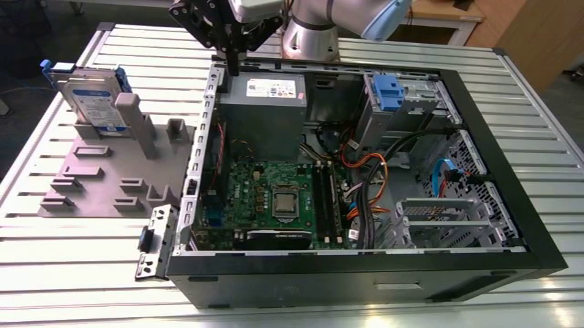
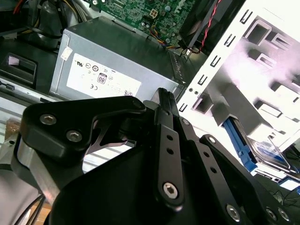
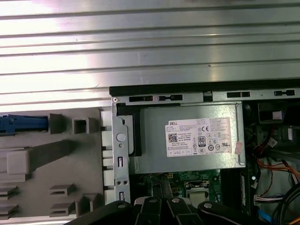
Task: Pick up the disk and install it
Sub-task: 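Reach for the disk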
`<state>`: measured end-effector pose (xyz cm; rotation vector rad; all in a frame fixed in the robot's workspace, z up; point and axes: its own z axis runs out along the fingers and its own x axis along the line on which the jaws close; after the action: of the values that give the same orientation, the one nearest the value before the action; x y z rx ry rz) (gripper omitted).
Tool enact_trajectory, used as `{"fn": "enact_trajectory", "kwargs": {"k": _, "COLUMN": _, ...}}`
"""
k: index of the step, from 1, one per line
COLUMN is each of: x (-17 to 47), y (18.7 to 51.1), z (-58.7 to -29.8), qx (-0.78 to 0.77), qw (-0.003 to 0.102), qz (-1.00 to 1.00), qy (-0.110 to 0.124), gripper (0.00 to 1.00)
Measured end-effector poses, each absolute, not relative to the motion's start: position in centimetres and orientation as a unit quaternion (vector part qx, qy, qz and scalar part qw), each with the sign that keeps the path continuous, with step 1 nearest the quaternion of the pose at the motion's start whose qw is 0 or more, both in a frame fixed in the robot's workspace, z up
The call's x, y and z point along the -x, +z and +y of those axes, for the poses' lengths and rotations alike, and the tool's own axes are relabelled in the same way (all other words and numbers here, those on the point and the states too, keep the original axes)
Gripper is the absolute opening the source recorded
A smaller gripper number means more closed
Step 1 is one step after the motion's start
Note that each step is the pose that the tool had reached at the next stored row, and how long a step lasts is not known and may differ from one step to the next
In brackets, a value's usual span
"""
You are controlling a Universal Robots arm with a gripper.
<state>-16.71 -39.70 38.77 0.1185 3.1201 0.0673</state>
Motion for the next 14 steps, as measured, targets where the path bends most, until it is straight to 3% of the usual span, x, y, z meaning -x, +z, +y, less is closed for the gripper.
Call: {"fn": "enact_trajectory", "kwargs": {"k": 14, "x": 17.18, "y": 38.77, "z": -39.70, "qx": -0.038, "qw": 0.009, "qz": 0.999, "qy": 0.022, "gripper": 0.11}}
